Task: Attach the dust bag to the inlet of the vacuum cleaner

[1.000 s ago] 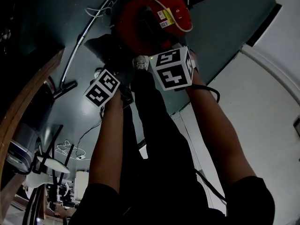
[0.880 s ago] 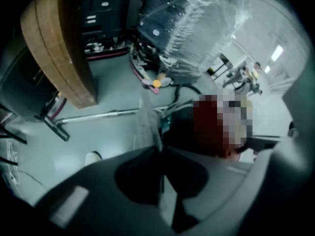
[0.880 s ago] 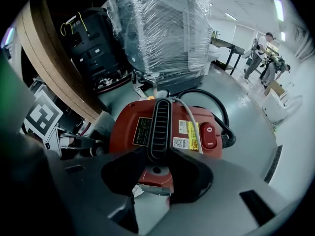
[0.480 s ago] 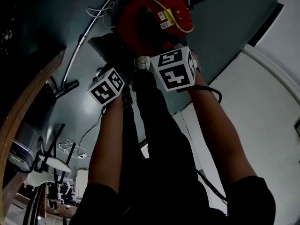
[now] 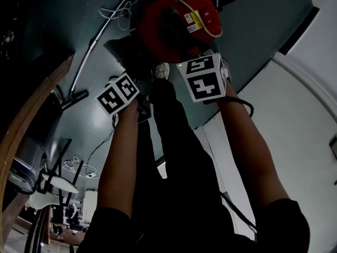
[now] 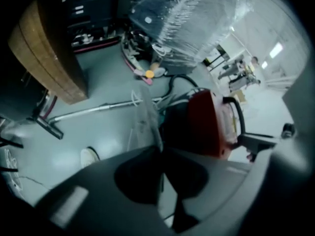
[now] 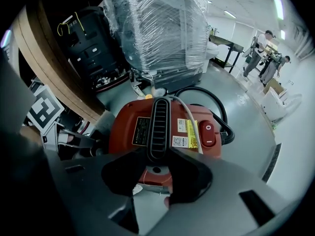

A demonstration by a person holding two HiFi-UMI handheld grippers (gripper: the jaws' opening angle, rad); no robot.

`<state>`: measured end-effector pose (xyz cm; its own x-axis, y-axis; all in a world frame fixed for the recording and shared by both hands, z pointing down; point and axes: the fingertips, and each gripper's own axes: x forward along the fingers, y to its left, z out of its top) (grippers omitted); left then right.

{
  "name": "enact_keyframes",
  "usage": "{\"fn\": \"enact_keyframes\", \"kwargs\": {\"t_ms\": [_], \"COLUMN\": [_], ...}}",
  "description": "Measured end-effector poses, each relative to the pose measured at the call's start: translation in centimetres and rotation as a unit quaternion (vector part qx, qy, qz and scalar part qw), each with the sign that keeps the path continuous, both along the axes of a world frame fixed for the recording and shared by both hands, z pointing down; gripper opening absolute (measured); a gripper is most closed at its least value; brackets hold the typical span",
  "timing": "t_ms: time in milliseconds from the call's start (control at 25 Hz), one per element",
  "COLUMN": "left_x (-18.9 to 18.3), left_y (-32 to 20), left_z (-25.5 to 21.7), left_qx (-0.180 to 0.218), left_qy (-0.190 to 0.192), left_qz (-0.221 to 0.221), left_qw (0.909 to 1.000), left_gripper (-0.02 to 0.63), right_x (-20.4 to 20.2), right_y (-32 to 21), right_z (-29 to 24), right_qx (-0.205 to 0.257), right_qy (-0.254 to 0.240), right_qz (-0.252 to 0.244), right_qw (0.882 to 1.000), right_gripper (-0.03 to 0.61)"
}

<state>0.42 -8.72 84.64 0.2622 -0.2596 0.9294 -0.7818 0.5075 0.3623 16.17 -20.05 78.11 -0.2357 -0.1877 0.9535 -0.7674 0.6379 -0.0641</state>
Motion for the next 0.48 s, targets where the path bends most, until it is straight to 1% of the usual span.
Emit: {"fn": "enact_keyframes", "kwargs": {"t_ms": [80,200,320,360,400,440,480], "left_x": [0.5,0.5,0.8,1.0,1.1,1.3,1.5], "left_y": [-0.3,-0.4,-0.2,-0.2,-0.3,-0.4,-0.4], "left_z": [0.0,0.0,0.0,0.1,0.1,0.1,0.0], "left_qx": [-0.004,-0.013,-0.015,-0.013,-0.007,0.001,0.007], "left_qy": [0.030,0.067,0.108,0.120,0.120,0.104,0.078], "left_qz": [-0.016,-0.070,-0.110,-0.115,-0.100,-0.058,0.003], "left_qw": [0.9994,0.9952,0.9879,0.9860,0.9878,0.9929,0.9970], "left_gripper": [0.036,0.044,0.049,0.052,0.052,0.052,0.049], "right_x": [0.0,-0.2,-0.1,-0.1,-0.1,0.0,-0.1], "right_y": [0.0,0.0,0.0,0.0,-0.1,-0.1,-0.1], "right_z": [0.0,0.0,-0.1,-0.1,-0.1,-0.1,-0.1], "right_qx": [-0.007,-0.010,-0.011,-0.011,-0.011,-0.011,-0.011], "right_qy": [0.001,0.002,0.001,0.001,0.001,0.001,0.002], "right_qz": [-0.005,-0.006,-0.005,-0.005,-0.005,-0.005,-0.005], "right_qw": [1.000,1.000,1.000,1.000,1.000,1.000,1.000], "right_gripper": [0.137,0.135,0.135,0.135,0.135,0.135,0.136]}}
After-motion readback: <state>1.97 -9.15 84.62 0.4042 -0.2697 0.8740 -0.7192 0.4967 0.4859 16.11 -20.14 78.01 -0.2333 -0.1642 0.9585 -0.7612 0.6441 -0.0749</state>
